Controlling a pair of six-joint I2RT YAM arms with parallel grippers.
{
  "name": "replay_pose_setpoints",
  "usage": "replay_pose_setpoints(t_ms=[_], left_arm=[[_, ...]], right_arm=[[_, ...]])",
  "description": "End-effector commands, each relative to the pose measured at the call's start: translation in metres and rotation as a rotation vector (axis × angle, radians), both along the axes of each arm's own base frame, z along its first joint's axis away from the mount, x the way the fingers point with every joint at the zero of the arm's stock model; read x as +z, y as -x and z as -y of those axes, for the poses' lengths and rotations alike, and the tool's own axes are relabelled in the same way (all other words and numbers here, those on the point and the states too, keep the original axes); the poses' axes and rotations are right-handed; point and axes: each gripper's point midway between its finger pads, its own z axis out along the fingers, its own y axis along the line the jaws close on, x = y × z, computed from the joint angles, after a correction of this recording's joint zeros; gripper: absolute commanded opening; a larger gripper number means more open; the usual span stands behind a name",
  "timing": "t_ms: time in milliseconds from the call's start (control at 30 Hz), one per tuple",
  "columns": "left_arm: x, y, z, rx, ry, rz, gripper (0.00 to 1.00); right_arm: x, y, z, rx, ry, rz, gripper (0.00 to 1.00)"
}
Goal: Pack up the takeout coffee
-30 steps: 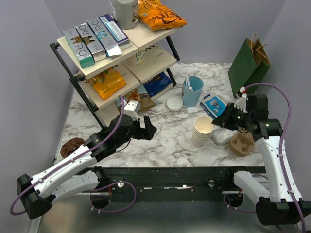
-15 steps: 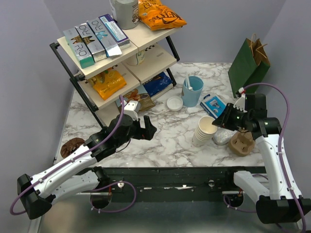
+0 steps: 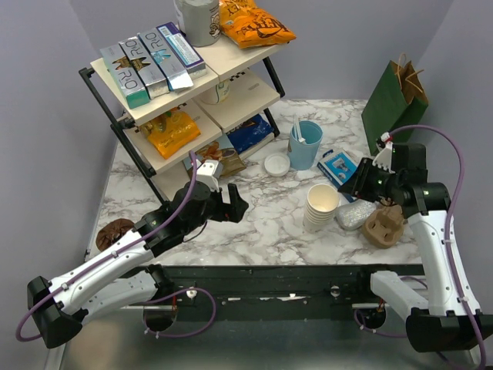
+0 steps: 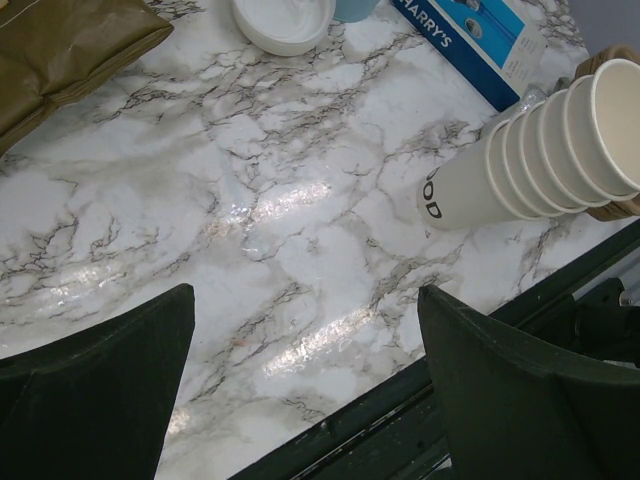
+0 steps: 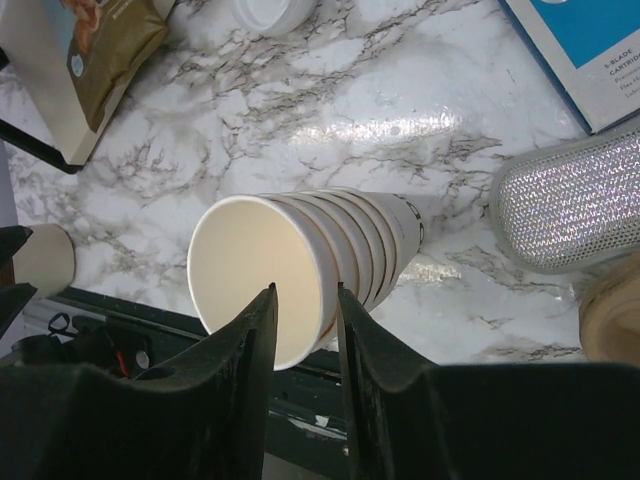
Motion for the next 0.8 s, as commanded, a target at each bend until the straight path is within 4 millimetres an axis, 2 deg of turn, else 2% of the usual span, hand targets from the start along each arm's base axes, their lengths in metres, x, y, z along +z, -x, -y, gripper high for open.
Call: replay_pose_setpoints(t_ms=[0,600,767], left_arm=[[-0.002,0.002,0.002,-0.014,0.01,-0.001,0.99],[-0.001,0.004,0.004,-0.026,0.018,-0.003,0.99],[-0.003,0.005,0.005,-0.034,0.016,-0.006,0.99]], right_arm=[[-0.011,0.004,-0.004,0.042,0.002,-0.044,0.39],[-0.034,0.008,-0.019,0.109,-0.032,-0.106,0.39],[-0.037,0.005,-0.012,0.055,-0.005,-0.123,0.25]])
